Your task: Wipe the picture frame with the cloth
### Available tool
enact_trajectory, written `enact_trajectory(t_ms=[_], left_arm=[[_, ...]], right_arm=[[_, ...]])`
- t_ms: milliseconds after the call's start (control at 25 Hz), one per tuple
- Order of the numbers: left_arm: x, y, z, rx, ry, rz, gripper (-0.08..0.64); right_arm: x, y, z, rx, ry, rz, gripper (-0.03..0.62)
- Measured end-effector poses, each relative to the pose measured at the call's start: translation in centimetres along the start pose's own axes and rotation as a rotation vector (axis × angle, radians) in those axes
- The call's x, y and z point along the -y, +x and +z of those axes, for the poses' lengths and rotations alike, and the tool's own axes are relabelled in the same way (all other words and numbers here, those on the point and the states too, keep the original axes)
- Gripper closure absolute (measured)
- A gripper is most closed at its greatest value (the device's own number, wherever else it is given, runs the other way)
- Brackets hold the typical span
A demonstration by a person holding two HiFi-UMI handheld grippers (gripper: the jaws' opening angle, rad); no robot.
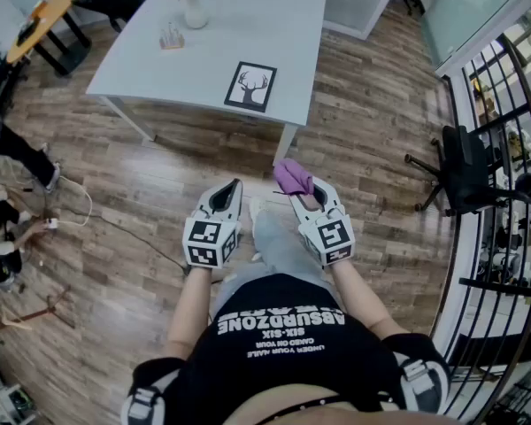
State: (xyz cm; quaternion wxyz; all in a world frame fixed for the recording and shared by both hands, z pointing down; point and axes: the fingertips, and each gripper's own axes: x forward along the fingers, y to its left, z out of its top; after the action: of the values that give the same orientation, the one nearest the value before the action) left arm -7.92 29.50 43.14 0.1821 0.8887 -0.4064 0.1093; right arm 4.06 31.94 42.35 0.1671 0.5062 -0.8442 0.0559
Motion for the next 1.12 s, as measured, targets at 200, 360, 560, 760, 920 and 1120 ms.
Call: enact_trajectory(t_ms=[200,360,560,760,920,1120], left_arm=[[0.4,-1.7,-0.9,0.012,-0.009,0.013,0.545],[1.5,-1.5,-2.0,-0.005,-0.021,0.002,0.545],[1.1,0.1,-2.3,-0.028,-0.011,0.001,0.545],[-1.7,3.4,-1.1,-0.049,0.006,0.029,0.545],[-4.4,6.6,0.6,-0.065,0.016,0.047,0.545],[-7.7,11.4,2.7,-0.08,0.023,0.077,0.545]], right_arm=[[-1.4,-1.5,-0.3,0.008,0.008,-0.009,0.456],[-1.8,-1.9,-0.9,-0.004,0.006,0.01,0.456],[-0.9,-0.5,-1.9,-0.022,0.016,0.043,0.456],[1.6,3.4,-1.8,-0.024,0.041,0.075,0.454],[4.6,7.3,-1.0,-0.036,0.048,0.098,0.454],[8.3,12.2,0.1,-0.06,0.016,0.138,0.454]])
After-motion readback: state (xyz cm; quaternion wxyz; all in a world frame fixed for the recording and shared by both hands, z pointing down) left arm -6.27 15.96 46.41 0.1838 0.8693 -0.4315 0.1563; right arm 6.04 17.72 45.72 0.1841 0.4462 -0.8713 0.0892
